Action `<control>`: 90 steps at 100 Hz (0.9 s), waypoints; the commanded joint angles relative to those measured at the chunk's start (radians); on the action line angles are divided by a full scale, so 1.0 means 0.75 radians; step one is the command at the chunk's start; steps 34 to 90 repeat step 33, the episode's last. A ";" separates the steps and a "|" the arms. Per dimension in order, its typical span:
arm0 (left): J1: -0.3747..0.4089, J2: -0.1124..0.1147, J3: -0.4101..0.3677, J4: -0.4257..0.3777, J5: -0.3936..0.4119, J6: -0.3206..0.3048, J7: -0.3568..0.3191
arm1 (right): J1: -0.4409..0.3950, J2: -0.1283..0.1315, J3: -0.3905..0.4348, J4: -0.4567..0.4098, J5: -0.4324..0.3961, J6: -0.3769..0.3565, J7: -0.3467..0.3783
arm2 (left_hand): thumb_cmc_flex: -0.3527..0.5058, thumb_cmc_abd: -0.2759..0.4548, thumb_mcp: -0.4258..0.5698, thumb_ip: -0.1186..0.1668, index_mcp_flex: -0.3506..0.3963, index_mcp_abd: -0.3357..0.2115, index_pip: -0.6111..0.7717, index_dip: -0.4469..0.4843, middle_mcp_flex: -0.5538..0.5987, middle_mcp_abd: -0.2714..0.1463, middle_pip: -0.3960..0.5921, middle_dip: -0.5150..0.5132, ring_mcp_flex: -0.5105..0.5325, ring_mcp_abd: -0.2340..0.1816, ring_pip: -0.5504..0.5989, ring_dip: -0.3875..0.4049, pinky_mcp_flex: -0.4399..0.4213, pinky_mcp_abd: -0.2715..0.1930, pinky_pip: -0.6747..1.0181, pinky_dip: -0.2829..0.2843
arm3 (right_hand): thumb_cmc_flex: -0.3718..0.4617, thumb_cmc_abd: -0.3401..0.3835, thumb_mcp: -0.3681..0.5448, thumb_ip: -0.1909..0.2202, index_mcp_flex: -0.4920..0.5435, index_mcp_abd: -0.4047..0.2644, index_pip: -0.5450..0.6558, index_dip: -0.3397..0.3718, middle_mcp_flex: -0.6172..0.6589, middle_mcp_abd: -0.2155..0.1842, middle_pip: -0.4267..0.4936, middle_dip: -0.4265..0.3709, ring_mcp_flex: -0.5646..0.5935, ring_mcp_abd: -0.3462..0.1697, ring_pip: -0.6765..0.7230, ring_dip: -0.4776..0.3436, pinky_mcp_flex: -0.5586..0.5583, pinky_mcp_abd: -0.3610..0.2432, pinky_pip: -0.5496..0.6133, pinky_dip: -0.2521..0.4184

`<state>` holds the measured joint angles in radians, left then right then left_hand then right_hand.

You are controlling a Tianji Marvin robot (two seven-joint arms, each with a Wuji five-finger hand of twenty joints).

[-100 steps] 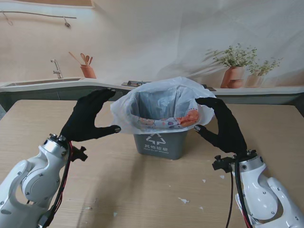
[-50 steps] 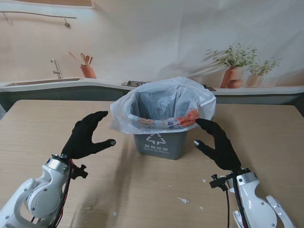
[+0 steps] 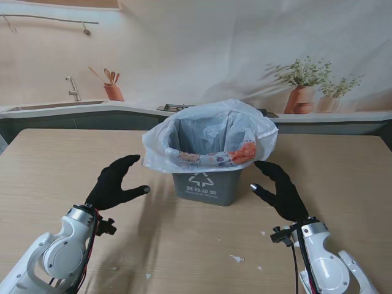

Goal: Fit the garbage bag over the bin

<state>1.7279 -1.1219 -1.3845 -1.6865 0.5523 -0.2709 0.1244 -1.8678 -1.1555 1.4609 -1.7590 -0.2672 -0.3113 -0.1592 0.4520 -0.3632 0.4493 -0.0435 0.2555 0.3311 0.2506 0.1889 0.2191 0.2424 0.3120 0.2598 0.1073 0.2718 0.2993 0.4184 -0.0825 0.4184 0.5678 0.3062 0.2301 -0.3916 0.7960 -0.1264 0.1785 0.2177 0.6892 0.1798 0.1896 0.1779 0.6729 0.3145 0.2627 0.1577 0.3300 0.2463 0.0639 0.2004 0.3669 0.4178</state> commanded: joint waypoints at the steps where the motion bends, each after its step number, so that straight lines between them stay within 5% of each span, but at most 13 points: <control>1: 0.013 -0.003 -0.003 -0.008 -0.007 0.007 -0.013 | -0.006 -0.010 -0.003 0.009 -0.002 0.004 0.002 | -0.011 -0.014 0.029 0.001 0.016 0.013 0.002 0.001 -0.025 0.028 0.016 0.008 -0.036 0.015 0.015 0.016 -0.012 -0.031 0.036 0.014 | -0.015 0.024 0.014 0.018 -0.004 -0.022 0.010 -0.007 -0.028 0.000 -0.003 0.001 -0.049 -0.018 0.007 -0.003 -0.013 -0.049 -0.039 0.041; 90: 0.021 0.000 -0.002 -0.013 0.013 -0.003 -0.015 | -0.006 -0.014 -0.002 0.017 -0.002 -0.019 -0.017 | -0.016 -0.010 0.035 0.001 0.017 0.019 0.003 0.001 -0.026 0.030 0.028 0.015 -0.036 0.014 0.025 0.013 -0.017 -0.027 0.050 0.012 | -0.015 0.017 0.022 0.018 0.009 -0.026 0.011 -0.003 -0.031 -0.001 0.038 0.018 -0.038 -0.014 0.019 0.003 -0.001 -0.039 -0.039 0.055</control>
